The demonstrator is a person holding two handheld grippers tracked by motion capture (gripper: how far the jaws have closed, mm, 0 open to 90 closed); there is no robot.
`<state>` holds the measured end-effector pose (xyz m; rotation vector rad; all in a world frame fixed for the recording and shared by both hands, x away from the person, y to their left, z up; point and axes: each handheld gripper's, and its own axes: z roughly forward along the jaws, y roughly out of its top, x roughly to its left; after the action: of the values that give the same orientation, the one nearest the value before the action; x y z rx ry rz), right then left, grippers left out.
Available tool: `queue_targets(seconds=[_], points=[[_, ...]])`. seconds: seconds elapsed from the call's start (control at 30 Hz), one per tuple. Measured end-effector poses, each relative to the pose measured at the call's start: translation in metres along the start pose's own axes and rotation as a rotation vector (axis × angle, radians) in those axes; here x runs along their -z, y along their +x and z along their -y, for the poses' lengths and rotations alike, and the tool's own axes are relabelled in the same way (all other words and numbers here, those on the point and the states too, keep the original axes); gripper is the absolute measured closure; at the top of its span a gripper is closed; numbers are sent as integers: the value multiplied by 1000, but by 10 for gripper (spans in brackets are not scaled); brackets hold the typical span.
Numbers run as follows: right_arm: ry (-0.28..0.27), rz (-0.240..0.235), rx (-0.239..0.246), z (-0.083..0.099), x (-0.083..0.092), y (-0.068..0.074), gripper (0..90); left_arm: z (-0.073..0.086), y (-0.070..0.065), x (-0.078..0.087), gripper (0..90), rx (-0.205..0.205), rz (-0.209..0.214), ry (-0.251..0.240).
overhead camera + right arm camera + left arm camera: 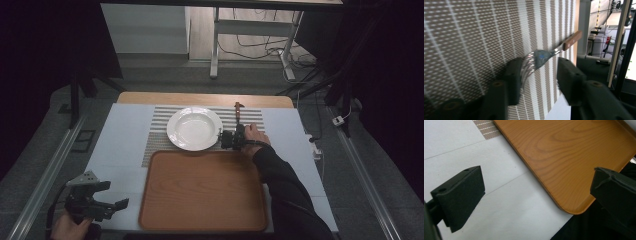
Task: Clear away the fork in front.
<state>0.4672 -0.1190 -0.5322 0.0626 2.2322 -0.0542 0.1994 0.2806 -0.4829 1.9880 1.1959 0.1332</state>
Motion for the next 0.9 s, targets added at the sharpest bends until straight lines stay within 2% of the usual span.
queue_targets(seconds=[0.07,0.1,0.13,0.17,0.2,0.27,0.4,0.53,0.67,0.73,0.8,0.87,0.9], points=[[8,-7,19,-1,0,3,731,0,0,0,0,-1,1,1],[18,-16,11,-1,1,5,789,0,0,0,0,-2,0,1],[4,-25,21,-1,-1,5,821,0,0,0,0,-2,1,2],[13,1,18,-1,-1,9,857,0,0,0,0,-2,1,2],[33,-18,20,-1,0,10,866,0,-1,0,0,-3,-1,2],[35,15,36,-1,0,12,877,0,-1,0,0,-4,-2,3],[42,46,58,0,6,10,897,0,-1,0,0,-5,-3,3],[31,25,45,2,14,5,899,0,-1,0,0,-6,-4,3],[9,32,34,6,22,3,899,0,-1,0,0,-6,-5,2],[22,23,31,7,29,0,899,0,-1,0,0,-8,-5,2],[10,32,36,8,32,-1,899,0,-1,0,0,-12,-6,1],[-30,36,20,12,39,-3,899,0,-2,0,0,-17,-8,1],[-32,33,12,13,43,-3,899,0,-3,0,0,-22,-8,1]])
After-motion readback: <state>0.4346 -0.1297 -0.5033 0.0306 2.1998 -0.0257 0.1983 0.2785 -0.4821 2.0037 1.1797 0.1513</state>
